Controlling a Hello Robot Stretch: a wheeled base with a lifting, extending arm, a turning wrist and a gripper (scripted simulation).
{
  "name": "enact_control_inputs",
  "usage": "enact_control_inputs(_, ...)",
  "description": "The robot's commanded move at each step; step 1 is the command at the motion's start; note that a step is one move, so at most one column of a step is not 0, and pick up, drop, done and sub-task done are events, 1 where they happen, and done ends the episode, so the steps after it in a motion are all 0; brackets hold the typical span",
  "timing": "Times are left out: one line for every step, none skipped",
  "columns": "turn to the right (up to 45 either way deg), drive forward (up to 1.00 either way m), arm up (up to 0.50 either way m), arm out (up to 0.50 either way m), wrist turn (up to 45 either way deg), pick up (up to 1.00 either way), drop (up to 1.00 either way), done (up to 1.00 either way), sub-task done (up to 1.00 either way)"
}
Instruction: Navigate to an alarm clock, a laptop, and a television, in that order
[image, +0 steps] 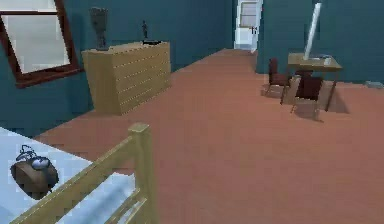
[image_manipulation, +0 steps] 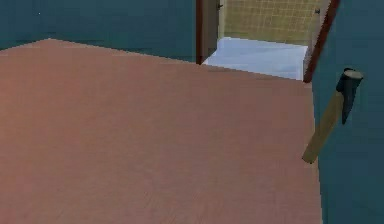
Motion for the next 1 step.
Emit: enact_control_inputs(42.0, 0.0, 0.0, 0.0, 0.0, 0.0, 0.0, 0.0, 0.0)
